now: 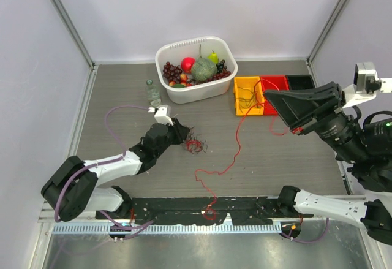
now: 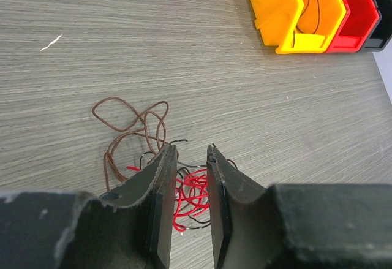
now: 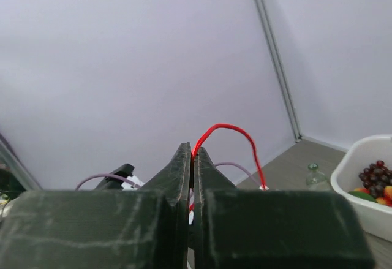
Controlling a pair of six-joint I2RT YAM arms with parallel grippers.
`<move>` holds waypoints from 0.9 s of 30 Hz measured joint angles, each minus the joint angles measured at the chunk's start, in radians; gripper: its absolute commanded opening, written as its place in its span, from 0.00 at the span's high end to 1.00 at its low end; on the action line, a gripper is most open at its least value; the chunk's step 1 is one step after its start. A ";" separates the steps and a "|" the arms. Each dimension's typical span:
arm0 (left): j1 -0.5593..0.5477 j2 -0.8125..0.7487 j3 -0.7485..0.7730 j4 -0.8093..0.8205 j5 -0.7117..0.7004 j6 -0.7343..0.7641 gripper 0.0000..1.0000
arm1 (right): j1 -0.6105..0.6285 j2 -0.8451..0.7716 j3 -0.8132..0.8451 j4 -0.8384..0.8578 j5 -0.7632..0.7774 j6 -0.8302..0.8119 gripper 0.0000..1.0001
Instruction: Untangle the cables
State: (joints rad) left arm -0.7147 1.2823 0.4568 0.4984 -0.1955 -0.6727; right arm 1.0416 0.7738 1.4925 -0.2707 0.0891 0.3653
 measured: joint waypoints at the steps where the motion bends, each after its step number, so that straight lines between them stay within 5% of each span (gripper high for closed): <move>1: 0.000 0.000 -0.001 0.000 -0.005 0.000 0.70 | 0.000 -0.004 -0.005 0.001 0.015 -0.003 0.99; 14: 0.000 -0.121 -0.149 0.111 -0.006 0.000 0.56 | 0.000 0.100 -0.241 -0.244 0.313 -0.031 0.99; 27: 0.000 -0.120 -0.149 0.150 -0.002 0.001 0.34 | 0.000 0.112 -0.048 -0.282 0.480 -0.157 0.99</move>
State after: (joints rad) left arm -0.7147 1.1622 0.3080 0.6479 -0.1978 -0.6720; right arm 1.0416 0.8860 1.4445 -0.5522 0.5694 0.2085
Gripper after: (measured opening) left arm 0.611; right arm 0.042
